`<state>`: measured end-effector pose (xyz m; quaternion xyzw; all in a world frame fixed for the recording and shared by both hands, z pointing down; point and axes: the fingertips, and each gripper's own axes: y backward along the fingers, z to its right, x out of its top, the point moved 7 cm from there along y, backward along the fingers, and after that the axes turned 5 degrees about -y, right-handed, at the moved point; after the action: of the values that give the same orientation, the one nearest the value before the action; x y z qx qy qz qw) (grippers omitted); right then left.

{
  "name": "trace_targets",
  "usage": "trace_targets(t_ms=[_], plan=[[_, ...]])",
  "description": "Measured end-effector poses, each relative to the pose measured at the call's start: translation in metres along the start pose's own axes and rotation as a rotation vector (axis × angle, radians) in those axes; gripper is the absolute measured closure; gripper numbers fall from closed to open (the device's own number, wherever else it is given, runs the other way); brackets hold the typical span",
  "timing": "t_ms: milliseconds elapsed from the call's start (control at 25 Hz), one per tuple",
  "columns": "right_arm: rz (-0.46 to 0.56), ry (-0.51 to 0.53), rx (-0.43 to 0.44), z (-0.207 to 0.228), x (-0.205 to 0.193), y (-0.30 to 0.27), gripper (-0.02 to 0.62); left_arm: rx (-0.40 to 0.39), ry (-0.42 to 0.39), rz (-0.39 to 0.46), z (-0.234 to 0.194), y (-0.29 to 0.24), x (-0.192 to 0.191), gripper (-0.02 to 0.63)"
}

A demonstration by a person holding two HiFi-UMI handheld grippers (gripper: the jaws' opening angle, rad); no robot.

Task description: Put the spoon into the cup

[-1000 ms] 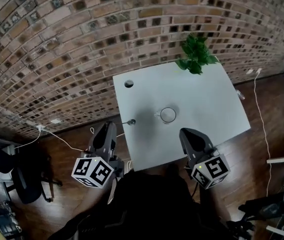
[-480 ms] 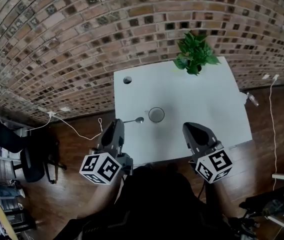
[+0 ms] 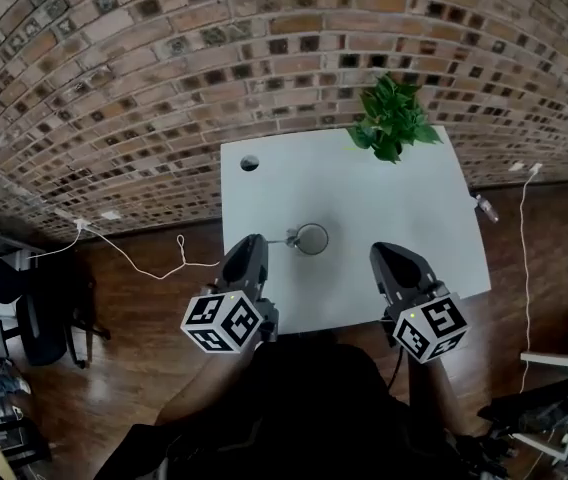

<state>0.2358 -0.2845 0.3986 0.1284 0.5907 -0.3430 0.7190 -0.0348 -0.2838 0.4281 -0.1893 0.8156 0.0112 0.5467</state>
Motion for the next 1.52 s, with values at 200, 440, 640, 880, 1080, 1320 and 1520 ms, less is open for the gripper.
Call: trace_targets(t_ms=[200,440,640,880,1080,1320,1520], plan=[[-0.014,0.014,-0.012,-0.009,0.004,-0.002,0.589,-0.001,-0.008,-0.081,-0.010,-0.027,-0.024,0.569],[-0.042,-0.001,0.009,0.012,-0.002,0.003,0.589,0.056,-0.014,-0.129,-0.011,-0.054,-0.054,0.569],[-0.038,0.038,0.060,0.037,0.013,0.009,0.589,0.133,-0.046,-0.168,0.002,-0.073,-0.076,0.571],[-0.054,0.020,0.097,0.065,0.009,0.021,0.589,0.277,-0.070,-0.226,0.001,-0.082,-0.102,0.569],[-0.038,0.006,0.120,0.079,0.012,0.026,0.589,0.337,-0.094,-0.247,0.002,-0.083,-0.117,0.569],[-0.039,0.001,0.147,0.086,0.010,0.030,0.589,0.379,-0.143,-0.298,0.009,-0.087,-0.129,0.569],[-0.019,-0.009,0.161,0.098,0.009,0.043,0.589,0.390,-0.174,-0.274,0.015,-0.078,-0.134,0.424]])
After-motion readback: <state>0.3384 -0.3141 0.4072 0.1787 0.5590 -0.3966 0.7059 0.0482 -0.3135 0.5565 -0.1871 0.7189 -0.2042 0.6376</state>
